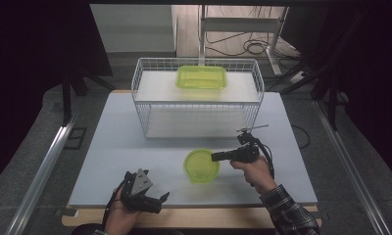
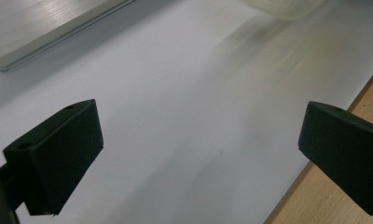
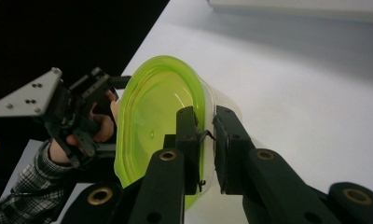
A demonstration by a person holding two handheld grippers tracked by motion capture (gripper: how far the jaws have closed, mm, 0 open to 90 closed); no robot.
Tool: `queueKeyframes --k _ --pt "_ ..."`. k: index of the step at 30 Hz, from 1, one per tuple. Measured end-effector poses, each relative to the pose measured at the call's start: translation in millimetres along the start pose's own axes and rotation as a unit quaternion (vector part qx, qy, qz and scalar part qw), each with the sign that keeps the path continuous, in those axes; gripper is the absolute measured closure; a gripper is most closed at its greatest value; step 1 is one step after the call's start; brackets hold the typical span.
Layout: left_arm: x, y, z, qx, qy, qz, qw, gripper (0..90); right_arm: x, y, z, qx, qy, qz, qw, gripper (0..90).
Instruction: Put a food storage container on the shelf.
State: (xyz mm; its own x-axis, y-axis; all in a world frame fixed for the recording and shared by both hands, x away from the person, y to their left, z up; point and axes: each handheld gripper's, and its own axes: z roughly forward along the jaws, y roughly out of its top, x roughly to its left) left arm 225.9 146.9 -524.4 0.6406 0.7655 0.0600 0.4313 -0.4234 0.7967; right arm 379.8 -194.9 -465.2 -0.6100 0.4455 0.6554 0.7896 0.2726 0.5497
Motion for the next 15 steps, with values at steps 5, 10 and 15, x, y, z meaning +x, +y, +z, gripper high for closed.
queueKeyframes --k 5,10,15 --pt "0.4 -0.3 0.4 0.003 0.0 0.0 1.0 0.0 4.0 5.6 -9.1 -0.012 0.001 0.0 0.9999 81.2" --pt "0.2 -0.4 0.9 0.004 0.0 0.001 1.0 0.0 8.9 12.3 -18.2 -0.025 -0.001 -0.004 0.9997 81.2" --pt "0.1 -0.5 1.3 0.006 0.001 0.002 1.0 0.0 14.0 19.5 -26.3 -0.035 -0.001 -0.004 0.9994 81.2"
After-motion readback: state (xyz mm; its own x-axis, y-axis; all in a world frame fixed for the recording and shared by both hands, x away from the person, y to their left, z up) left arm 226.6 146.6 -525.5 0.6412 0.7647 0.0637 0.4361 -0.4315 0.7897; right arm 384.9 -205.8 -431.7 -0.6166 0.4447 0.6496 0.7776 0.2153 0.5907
